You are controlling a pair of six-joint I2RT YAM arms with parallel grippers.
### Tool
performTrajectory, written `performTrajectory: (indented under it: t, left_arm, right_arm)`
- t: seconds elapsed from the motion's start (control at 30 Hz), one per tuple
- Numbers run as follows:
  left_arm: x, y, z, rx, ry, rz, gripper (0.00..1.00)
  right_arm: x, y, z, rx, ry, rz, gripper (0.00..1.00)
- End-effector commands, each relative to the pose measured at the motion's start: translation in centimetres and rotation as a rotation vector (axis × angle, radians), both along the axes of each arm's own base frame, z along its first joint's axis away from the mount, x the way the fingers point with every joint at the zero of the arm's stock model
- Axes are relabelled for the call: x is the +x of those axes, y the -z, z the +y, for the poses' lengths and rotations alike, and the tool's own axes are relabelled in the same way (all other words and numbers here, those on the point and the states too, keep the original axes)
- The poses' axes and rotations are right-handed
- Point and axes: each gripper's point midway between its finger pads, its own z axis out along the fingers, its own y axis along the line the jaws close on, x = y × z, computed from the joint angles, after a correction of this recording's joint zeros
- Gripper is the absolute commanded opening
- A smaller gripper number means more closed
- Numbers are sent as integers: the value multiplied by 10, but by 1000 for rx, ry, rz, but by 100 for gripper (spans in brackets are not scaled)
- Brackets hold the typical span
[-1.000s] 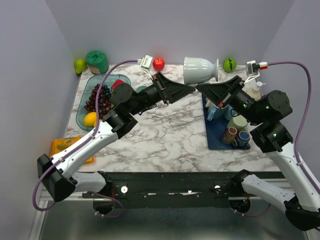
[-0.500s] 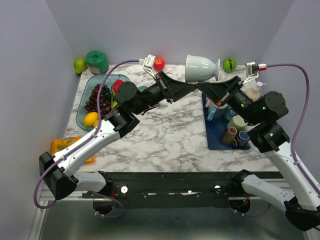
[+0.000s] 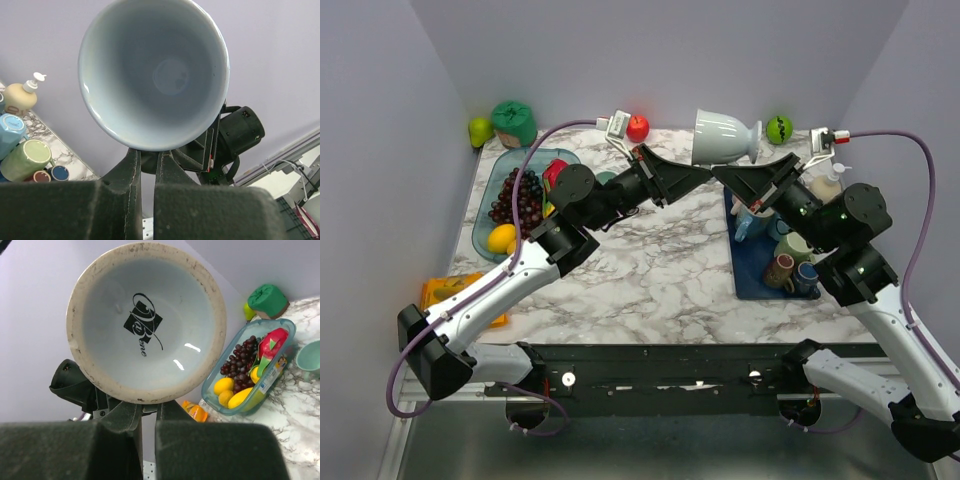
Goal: Turn the mug right side up
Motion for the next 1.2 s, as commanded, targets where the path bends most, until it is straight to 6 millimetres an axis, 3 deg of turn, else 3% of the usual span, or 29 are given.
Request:
performTrajectory:
  t: [0.0,0.13,0.2,0.4,0.63,0.7,0.77,0.8,0.83,0.97,1.17]
  left_arm:
    - [7,-13,15,-23,-108,-84,0]
    - [13,-6,17,8,-144,-66,0]
    - [17,0,17,45,-162,-48,0]
    - [34,23,22,168,-250,-5,0]
    - [63,54,40,407,-423,-21,0]
    - [76,74,50,532,-498,-23,0]
    - [84,92,58,633,-546,-22,0]
    - [93,104,64,682,-589,-16,0]
    - [98,112,69,740,-613,-36,0]
    - [118,152,80,892,-654,-24,0]
    - [159,203,86,1036,-667,15,0]
  right_arm:
    - [-6,26,9,-59,-38,92,25]
    - [-4,29,3,-60,-3,98,49]
    - [-2,32,0,-62,19,101,54]
    - [6,50,-8,-104,81,171,57]
    - [10,112,-33,-251,220,399,63]
    - [16,129,-51,-301,323,450,64]
    - [15,152,-68,-392,399,514,73]
    - [15,157,-73,-420,421,521,80]
    - [12,171,-82,-478,451,568,100]
    - [12,189,-97,-580,507,582,100]
    - [13,207,-104,-639,530,589,100]
